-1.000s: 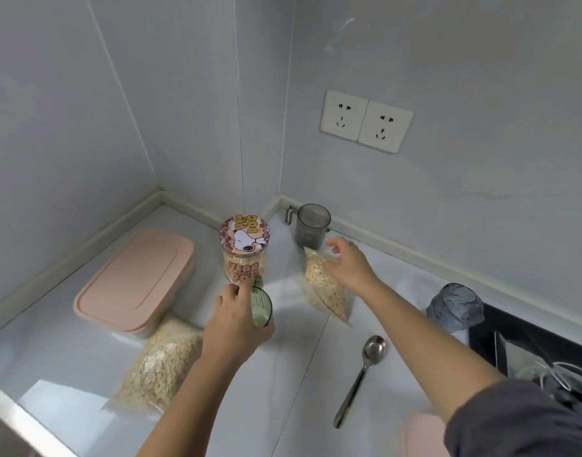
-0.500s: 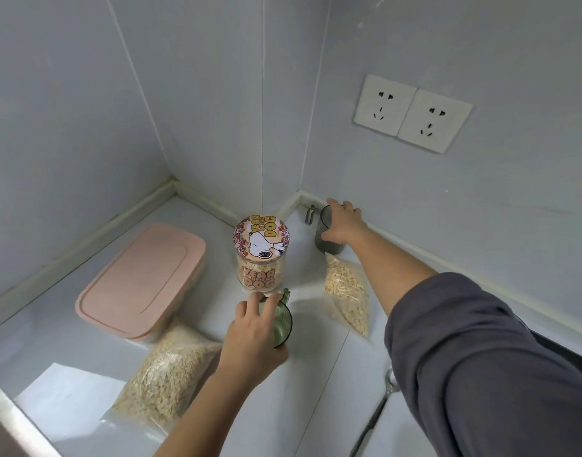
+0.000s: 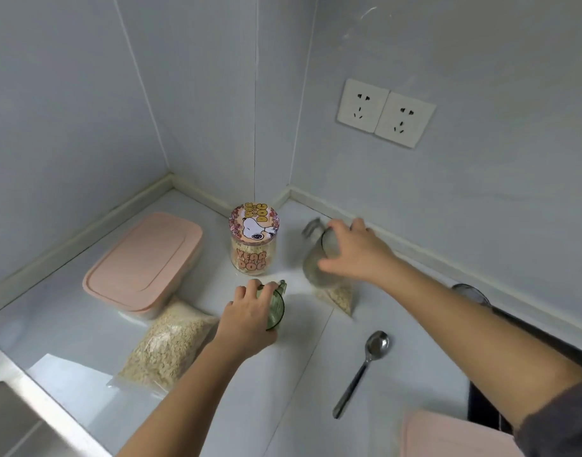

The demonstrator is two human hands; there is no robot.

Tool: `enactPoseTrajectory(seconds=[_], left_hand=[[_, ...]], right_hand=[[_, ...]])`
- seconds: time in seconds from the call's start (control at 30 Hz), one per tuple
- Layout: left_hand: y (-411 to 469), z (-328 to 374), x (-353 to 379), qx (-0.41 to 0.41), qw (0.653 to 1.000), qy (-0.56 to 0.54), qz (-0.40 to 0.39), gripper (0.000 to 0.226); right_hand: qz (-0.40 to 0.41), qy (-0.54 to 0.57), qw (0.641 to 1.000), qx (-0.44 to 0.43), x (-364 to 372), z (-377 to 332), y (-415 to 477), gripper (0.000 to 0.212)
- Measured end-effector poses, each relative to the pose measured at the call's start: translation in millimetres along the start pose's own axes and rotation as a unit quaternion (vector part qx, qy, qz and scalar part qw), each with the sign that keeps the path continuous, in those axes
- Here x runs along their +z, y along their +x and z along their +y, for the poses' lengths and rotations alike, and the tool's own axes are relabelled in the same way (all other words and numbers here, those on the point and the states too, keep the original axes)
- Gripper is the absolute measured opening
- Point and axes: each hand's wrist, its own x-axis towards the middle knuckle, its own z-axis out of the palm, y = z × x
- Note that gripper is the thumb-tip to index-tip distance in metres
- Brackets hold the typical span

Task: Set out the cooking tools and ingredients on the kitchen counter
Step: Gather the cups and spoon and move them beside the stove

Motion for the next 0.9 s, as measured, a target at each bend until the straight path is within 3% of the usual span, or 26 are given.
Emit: enactPoseTrajectory(seconds=[0.17, 0.33, 0.5, 0.6, 0.7, 0.8, 0.9], left_hand=[[-34.3, 4.5, 2.2, 0.034, 0.999, -0.006, -0.029, 0.074], [-56.9, 8.3, 4.9, 0.048, 0.998, -0.01, -0.032, 0.077], [-64.8, 13.3, 0.9, 0.018, 0.998, -0.016, -0.055, 0.093], [-64.9, 14.3, -0.1, -0.007, 0.998, -0.017, -0.061, 0.1], [-59.8, 14.7, 2.9, -0.025, 0.998, -0.014, -0.051, 0.095], [-54.0, 14.4, 5.1, -0.035, 0.998, -0.032, -0.045, 0.08], [-52.0, 13.1, 2.0, -0.03, 0.998, -0.043, -0.035, 0.075]], right_hand=[[-0.105, -0.036, 0.994, -0.015, 62.8, -4.5, -76.6, 0.074], [-0.079, -0.069, 0.994, 0.04, 98.1, -11.2, -97.5, 0.07], [-0.093, -0.098, 0.988, 0.072, 103.0, -10.2, -103.3, 0.092], [-0.14, -0.1, 0.985, -0.019, 81.4, 2.2, -107.3, 0.097], [-0.195, -0.194, 0.952, -0.133, 66.5, 9.1, -105.0, 0.108], [-0.178, -0.251, 0.93, -0.2, 70.6, 5.9, -90.8, 0.099], [-0.146, -0.219, 0.945, -0.196, 78.0, 6.5, -81.8, 0.087]])
